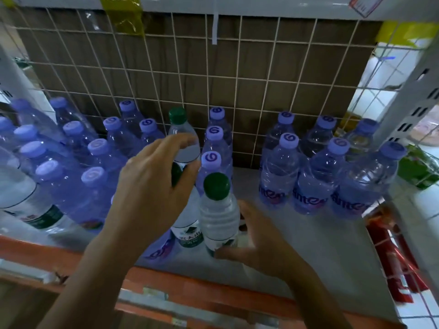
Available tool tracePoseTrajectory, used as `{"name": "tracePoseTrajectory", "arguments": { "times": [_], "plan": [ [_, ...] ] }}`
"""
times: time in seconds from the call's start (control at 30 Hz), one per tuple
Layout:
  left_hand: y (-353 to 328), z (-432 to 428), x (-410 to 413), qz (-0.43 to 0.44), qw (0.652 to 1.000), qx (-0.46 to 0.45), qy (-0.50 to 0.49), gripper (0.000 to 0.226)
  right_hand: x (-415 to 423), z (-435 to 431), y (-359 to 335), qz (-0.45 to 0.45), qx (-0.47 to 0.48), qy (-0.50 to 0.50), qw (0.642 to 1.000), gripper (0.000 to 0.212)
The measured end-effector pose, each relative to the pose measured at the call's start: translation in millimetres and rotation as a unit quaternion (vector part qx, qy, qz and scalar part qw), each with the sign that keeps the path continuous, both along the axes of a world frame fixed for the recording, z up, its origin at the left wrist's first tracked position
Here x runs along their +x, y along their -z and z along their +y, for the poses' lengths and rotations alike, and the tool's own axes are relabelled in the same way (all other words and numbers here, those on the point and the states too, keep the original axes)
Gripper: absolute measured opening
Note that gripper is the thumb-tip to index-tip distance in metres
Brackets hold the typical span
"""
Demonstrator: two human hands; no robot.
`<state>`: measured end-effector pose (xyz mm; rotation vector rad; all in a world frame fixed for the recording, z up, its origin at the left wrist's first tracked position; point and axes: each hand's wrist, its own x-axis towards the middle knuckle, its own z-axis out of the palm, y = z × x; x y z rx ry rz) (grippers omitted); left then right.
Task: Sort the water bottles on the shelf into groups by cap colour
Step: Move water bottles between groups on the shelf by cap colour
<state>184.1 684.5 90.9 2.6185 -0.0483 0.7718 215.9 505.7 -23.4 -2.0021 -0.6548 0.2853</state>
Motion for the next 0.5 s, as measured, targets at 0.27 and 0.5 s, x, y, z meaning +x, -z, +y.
{"name": "tracePoseTrajectory", "arguments": {
  "times": [0.27, 0.5],
  "plan": [
    [50.8, -21.7, -12.4, -0.073, 0.962, -0.243, -0.103, 0.045, -8.7, 3.8, 17.3, 0.047, 0.068, 0.061, 0.995, 0.061],
    [58.4, -39.8, -30.0, -0.056, 0.955, -0.284, -0.072, 0.047, -11.7, -4.7, 16.0, 0.058, 0.094, 0.039, 0.993, 0.054]
  ]
}}
